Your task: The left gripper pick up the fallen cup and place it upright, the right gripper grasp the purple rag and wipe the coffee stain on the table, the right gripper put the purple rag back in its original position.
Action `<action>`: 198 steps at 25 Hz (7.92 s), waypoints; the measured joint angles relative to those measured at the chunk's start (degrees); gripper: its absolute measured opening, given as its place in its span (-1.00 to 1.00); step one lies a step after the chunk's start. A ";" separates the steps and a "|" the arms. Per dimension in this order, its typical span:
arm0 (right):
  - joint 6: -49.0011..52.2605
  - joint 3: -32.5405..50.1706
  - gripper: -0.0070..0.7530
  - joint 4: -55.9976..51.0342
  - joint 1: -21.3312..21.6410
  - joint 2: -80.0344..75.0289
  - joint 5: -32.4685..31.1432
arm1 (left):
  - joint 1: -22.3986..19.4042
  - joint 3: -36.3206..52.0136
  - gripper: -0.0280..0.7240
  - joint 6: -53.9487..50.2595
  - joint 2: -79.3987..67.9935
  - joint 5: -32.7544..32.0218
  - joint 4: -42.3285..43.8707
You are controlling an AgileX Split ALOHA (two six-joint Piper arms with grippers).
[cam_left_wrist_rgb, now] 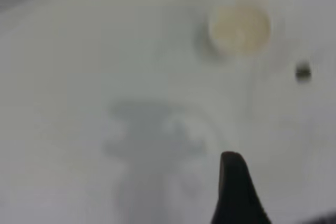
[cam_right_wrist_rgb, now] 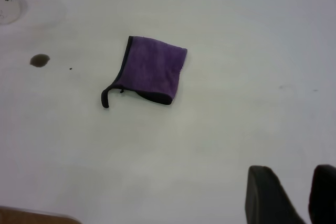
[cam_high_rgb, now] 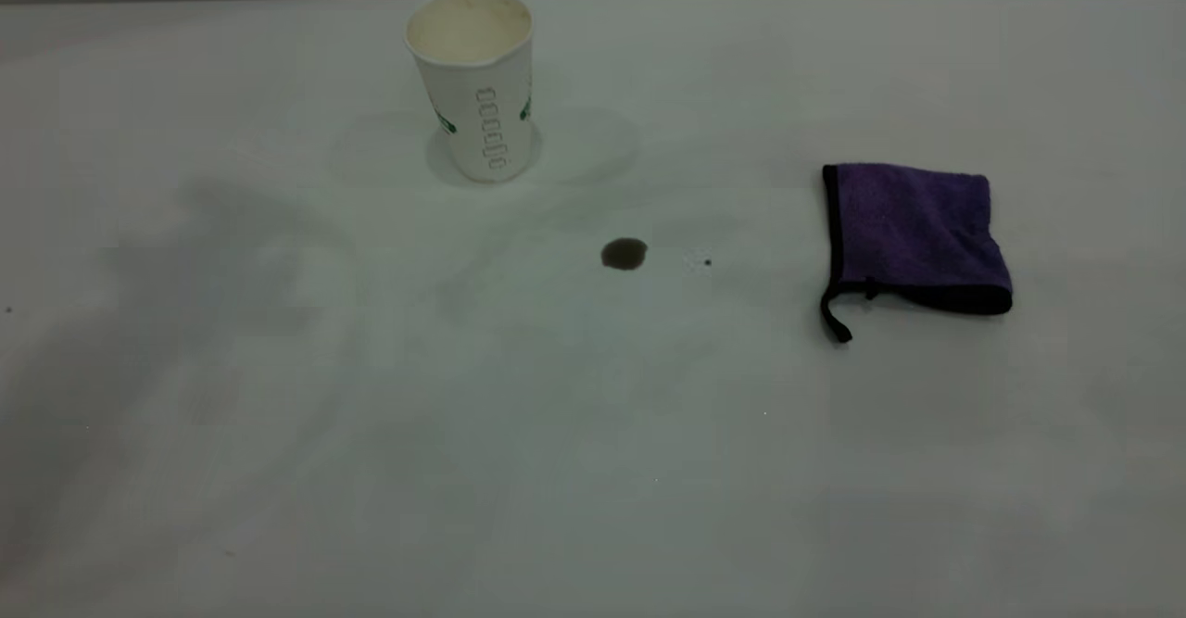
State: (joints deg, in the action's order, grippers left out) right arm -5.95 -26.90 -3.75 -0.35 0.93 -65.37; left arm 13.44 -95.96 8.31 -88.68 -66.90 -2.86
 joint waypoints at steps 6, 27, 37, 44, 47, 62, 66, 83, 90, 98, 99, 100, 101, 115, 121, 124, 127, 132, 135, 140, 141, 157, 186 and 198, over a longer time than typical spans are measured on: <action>0.00 0.00 -0.36 0.00 0.00 0.00 0.00 | 0.00 22.99 0.44 -2.16 14.85 0.00 0.47; 0.00 0.00 -0.36 0.00 0.00 0.00 0.00 | 0.00 65.21 0.44 -8.97 69.25 2.11 1.93; 0.00 0.00 -0.36 0.00 0.00 0.00 0.00 | -7.91 67.68 0.44 -9.16 82.78 2.99 3.70; 0.00 0.00 -0.36 0.00 0.00 0.00 0.00 | -10.65 67.68 0.44 -9.16 89.09 2.74 3.76; 0.00 0.00 -0.36 0.00 0.00 0.00 0.00 | -10.65 67.68 0.44 -9.05 89.76 2.55 3.94; 0.00 0.00 -0.36 0.00 0.00 0.00 0.00 | -10.76 67.68 0.44 -8.93 89.76 2.55 4.09; 0.00 0.00 -0.36 0.00 0.00 0.00 0.00 | -10.76 67.68 0.44 -8.92 89.76 2.55 4.09; 6.44 -3.52 0.14 0.22 0.00 -12.36 5.02 | -10.76 67.68 0.44 -8.87 89.76 2.52 4.15; 6.50 -10.63 0.90 4.28 0.00 -43.69 17.34 | -10.76 67.68 0.44 -8.87 89.76 2.52 4.15; 5.31 -17.29 0.93 2.90 0.00 -77.26 32.30 | -10.76 67.68 0.44 -8.87 89.76 2.52 4.15; 4.59 -18.12 0.93 2.32 -0.13 -81.21 33.94 | -10.76 67.68 0.44 -8.87 89.76 2.52 4.15; 3.74 -19.00 0.93 1.92 -0.47 -85.05 35.96 | -10.76 67.68 0.44 -8.87 89.76 2.52 4.15; 3.03 -19.80 0.93 1.77 -0.90 -88.20 38.04 | -10.76 67.68 0.44 -8.87 89.76 2.52 4.15; 1.89 -44.63 0.91 -0.17 -8.71 -129.80 40.87 | -10.76 67.68 0.44 -8.87 89.76 2.52 4.15; 0.35 -51.34 0.87 -1.31 -9.96 -136.97 40.02 | -10.76 67.68 0.44 -8.87 89.76 2.52 4.15; 0.19 -53.44 0.79 -1.33 -10.00 -139.42 39.96 | -10.76 67.68 0.44 -8.87 89.76 2.52 4.15; 0.19 -54.66 0.57 -1.03 -10.00 -141.16 40.04 | -10.76 67.68 0.44 -8.87 89.76 2.52 4.15; 1.84 -55.49 0.00 -0.34 -10.00 -142.18 39.86 | -10.76 67.68 0.44 -8.87 89.76 2.52 4.15; 2.05 -55.72 -0.51 -2.63 -10.22 -142.30 39.55 | -10.76 67.68 0.44 -8.87 89.76 2.52 4.15; -1.55 -59.83 -0.83 -5.28 -13.99 -143.30 36.06 | -10.76 67.68 0.44 -8.87 89.76 2.52 4.15; -2.04 -61.06 -0.83 -6.02 -15.49 -143.65 34.97 | -10.76 67.68 0.44 -8.87 89.76 2.52 4.15; -1.81 -77.06 -0.83 -7.61 -36.93 -145.12 27.68 | -10.76 67.68 0.44 -8.87 89.76 2.49 4.15; 9.18 -78.61 -0.56 -1.15 -4.95 -151.63 16.15 | -10.76 67.68 0.44 -8.87 89.76 2.38 4.15; 1.59 -77.71 0.93 0.00 -1.18 -138.26 6.18 | -10.76 67.68 0.44 -8.87 89.76 2.38 4.15</action>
State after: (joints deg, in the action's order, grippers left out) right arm -4.36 -104.62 -3.75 -1.53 -137.33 -59.19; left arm 2.68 -28.28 -0.56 1.08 -64.52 1.29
